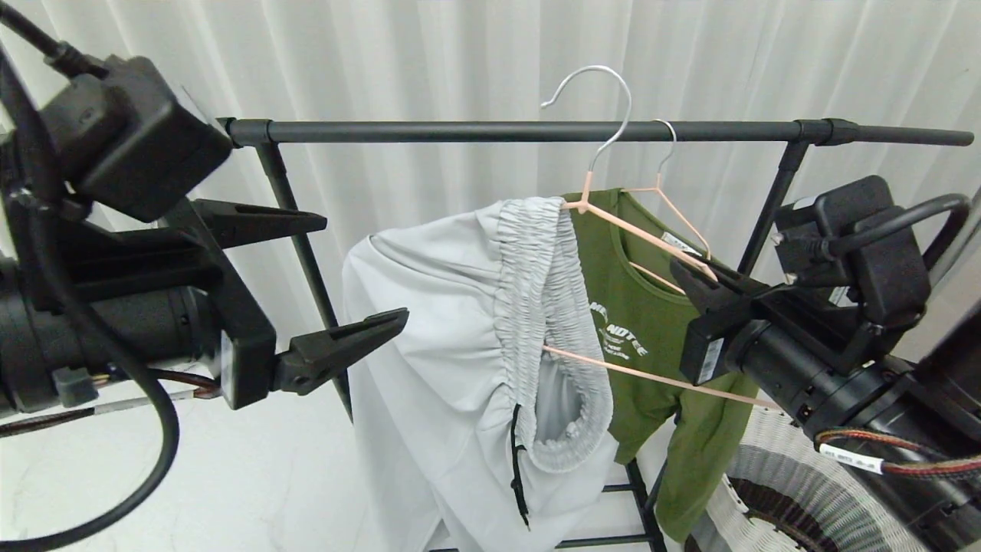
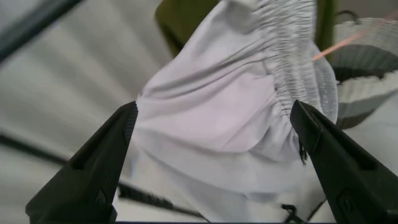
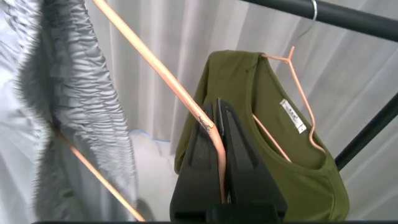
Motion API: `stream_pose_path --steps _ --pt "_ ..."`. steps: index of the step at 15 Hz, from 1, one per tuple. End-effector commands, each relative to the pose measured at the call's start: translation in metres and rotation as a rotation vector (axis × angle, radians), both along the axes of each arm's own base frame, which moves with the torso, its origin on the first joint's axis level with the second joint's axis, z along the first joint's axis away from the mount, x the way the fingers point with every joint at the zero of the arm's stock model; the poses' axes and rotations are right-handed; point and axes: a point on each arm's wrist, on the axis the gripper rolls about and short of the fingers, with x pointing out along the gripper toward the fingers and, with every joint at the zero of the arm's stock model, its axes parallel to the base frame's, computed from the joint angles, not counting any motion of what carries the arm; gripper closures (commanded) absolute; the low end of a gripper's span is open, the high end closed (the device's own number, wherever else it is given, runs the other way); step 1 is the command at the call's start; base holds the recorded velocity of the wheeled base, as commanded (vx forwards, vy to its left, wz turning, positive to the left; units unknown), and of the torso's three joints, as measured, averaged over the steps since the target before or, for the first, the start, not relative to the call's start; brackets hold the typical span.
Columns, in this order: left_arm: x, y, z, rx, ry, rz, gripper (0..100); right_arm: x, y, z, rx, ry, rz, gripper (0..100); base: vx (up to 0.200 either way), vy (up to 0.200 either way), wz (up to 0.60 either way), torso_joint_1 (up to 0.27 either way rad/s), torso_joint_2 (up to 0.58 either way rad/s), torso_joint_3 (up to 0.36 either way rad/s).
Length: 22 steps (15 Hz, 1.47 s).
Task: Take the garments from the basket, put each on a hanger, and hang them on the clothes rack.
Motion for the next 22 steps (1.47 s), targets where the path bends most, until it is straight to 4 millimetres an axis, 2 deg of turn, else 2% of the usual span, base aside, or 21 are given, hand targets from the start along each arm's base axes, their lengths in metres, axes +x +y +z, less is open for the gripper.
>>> stream_pose_path --steps 1,5,7,13,22 --pt "0.004 0.011 0.004 0.01 -0.036 -0.063 0 -0.003 -0.003 -0.001 -0.008 -0.004 0.002 100 0.0 0.0 0.0 0.0 0.0 0.0" --pt "0.019 0.0 -0.001 0.02 -0.004 -0.146 0 -0.007 -0.006 -0.006 -0.049 -0.035 0.031 100 0.0 0.0 0.0 0.0 0.0 0.0" --pt "0.027 -0.007 -0.011 0.04 0.026 -0.232 0 -0.009 -0.006 -0.008 -0.071 -0.049 0.056 100 0.0 0.0 0.0 0.0 0.0 0.0" --pt "0.061 -0.025 -0.025 0.074 0.086 -0.265 0 -0.017 -0.003 -0.011 -0.099 -0.067 0.085 100 0.0 0.0 0.0 0.0 0.0 0.0" --pt "0.072 -0.032 -0.034 0.082 0.123 -0.281 0 -0.021 0.0 -0.01 -0.105 -0.091 0.099 100 0.0 0.0 0.0 0.0 0.0 0.0"
